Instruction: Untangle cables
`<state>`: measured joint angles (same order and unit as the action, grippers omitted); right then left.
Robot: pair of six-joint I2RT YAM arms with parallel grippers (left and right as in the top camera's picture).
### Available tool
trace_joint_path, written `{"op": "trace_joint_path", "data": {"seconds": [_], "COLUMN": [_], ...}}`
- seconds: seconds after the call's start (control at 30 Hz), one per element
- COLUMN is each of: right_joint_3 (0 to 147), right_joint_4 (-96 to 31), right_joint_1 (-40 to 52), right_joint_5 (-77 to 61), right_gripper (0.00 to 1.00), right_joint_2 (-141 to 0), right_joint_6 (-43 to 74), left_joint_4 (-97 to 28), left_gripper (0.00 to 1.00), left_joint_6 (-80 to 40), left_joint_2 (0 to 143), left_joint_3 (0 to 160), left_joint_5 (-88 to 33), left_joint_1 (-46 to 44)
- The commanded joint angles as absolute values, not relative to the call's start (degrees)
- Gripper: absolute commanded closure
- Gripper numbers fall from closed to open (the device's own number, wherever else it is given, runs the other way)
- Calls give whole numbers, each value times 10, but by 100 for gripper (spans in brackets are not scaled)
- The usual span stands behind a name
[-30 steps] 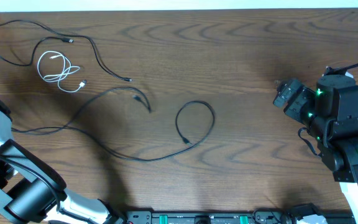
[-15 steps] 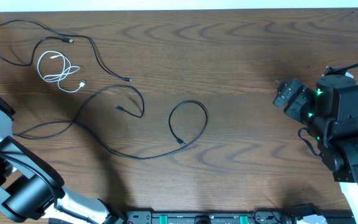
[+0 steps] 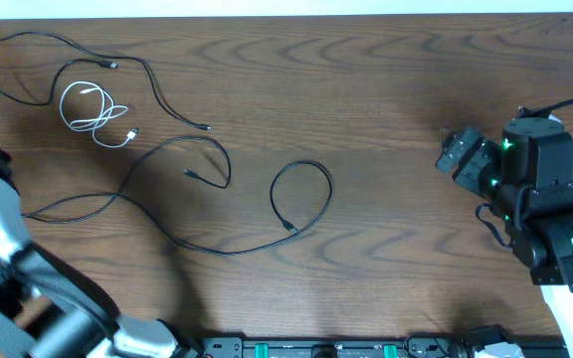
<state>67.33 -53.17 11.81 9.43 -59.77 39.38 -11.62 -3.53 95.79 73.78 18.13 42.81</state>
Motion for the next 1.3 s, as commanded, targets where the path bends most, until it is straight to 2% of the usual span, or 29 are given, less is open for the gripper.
{"op": "trace_joint_path", "data": {"seconds": [0.0, 0.17, 0.33, 0.4, 0.6, 0.73, 0.9, 1.27], "right_joint_3": [675, 675, 675, 675, 675, 675, 675, 675], "right_joint_4": [-536, -558, -581, -596, -643, -681, -730, -816], "right_joint_1": [114, 114, 114, 115, 115, 121, 128, 128], "right_joint_5": [87, 79, 64, 53, 52, 53, 56, 56], "right_gripper": [1, 1, 1, 1, 1, 1, 1, 1], "right_joint_2": [-609, -626, -628, -622, -592, -558, -508, -475], "right_joint_6": [385, 385, 384, 356, 352, 350, 351, 351], "left_joint_4": [-120, -183, -276, -358, -450, -502, -552, -555], "left_gripper": [8, 8, 8, 7, 7, 7, 7, 7], "left_joint_6": [-112, -200, -297, -312, -304, -255, -240, -240], "left_joint_2": [882, 797, 736, 717, 712, 712, 713, 713], "left_joint_3": [748, 748, 748, 748, 748, 748, 747, 745], "left_joint_5": [139, -26, -267, -332, -335, -334, -334, -334], "left_joint_1": [404, 349, 274, 195, 95, 63, 54, 54]}}
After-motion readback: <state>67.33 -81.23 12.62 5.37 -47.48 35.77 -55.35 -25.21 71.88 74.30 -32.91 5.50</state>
